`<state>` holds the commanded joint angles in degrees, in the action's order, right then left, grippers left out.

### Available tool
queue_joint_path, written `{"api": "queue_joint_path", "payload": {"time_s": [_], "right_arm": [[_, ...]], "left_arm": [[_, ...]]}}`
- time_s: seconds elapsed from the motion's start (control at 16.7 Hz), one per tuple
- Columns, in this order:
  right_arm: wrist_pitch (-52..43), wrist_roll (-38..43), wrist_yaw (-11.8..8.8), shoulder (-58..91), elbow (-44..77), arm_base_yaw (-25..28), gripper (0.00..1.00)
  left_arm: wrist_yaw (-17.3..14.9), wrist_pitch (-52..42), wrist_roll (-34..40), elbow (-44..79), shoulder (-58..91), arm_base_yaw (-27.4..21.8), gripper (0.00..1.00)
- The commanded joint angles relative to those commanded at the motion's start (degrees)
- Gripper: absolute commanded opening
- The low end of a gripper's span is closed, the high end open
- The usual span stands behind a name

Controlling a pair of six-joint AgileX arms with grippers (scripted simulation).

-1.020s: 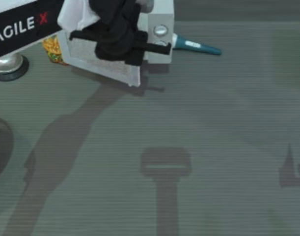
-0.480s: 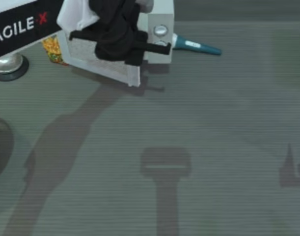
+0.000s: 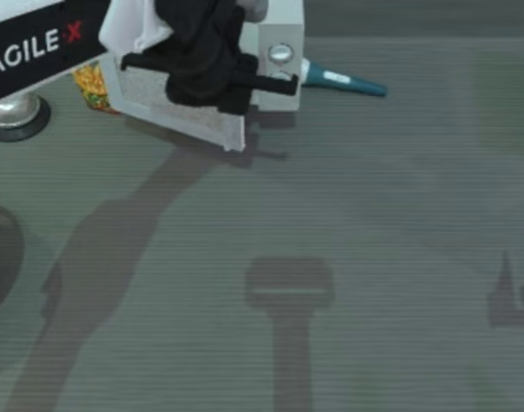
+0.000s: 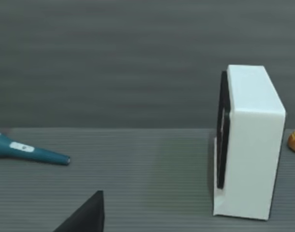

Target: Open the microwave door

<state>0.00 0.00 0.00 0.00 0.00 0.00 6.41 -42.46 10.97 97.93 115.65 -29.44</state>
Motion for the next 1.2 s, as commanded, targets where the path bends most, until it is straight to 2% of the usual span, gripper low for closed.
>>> {"api": "queue_joint_path", "payload": {"time_s": [0.48, 0.9, 1.2], "right_arm": [[0.0, 0.0, 0.0, 0.0, 0.0, 0.0, 1.0], [0.0, 0.0, 0.0, 0.0, 0.0, 0.0, 1.0], [0.0, 0.0, 0.0, 0.0, 0.0, 0.0, 1.0]], "left_arm": [[-0.4, 0.1, 0.1, -0.3, 0.1, -0.3, 0.0], [-4.0, 2.4, -6.9, -6.8, -4.5, 1.7, 0.0], [-4.2, 2.6, -7.3, -7.0, -4.9, 1.8, 0.0]]}}
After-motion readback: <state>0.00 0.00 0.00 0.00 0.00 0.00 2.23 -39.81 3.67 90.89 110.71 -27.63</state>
